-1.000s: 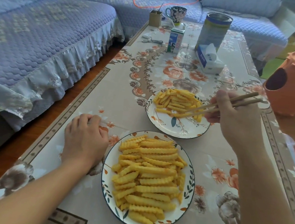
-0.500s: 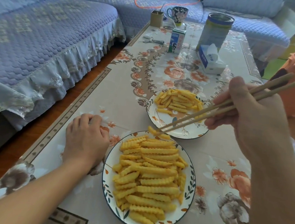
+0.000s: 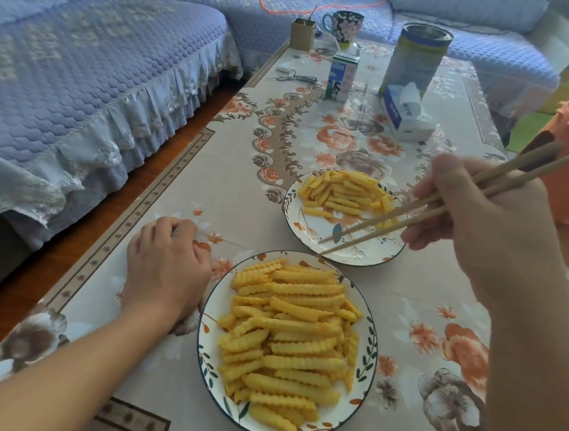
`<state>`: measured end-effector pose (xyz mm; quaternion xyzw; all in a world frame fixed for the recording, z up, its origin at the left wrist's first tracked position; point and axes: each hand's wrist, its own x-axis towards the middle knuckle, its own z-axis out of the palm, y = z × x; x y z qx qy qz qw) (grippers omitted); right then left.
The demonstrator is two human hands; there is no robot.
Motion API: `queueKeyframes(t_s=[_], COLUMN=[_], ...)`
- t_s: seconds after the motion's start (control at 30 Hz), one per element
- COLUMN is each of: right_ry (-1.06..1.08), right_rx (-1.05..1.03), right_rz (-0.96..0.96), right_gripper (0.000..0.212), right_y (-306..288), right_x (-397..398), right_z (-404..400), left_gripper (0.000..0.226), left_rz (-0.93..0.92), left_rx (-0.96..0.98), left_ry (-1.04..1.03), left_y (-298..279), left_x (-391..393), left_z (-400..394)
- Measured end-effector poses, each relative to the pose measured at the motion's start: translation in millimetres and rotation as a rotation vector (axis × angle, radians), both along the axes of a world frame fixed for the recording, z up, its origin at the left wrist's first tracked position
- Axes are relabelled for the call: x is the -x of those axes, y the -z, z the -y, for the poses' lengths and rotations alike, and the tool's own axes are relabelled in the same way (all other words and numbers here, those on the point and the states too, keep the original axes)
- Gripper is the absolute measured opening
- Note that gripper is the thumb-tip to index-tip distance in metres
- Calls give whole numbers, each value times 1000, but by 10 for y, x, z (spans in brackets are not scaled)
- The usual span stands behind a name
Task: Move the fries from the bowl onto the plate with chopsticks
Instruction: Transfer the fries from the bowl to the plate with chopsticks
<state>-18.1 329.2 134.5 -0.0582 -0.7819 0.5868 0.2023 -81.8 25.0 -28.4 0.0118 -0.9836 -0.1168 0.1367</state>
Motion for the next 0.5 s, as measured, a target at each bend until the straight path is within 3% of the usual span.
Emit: queueKeyframes(t_s=[0.13, 0.5], right_ry=[172, 110], right_rx=[-19, 20], right_rz=[-32, 40], right_gripper=[33, 30], right_y=[212, 590], right_x=[137, 343], right_z=[-70, -24], left_gripper=[30, 32], left_rz=[-7, -13], left_rx=[-4, -5], left_ry=[0, 8], left_y=[-2, -10], left_x=[-1, -7], left_z=[-1, -7])
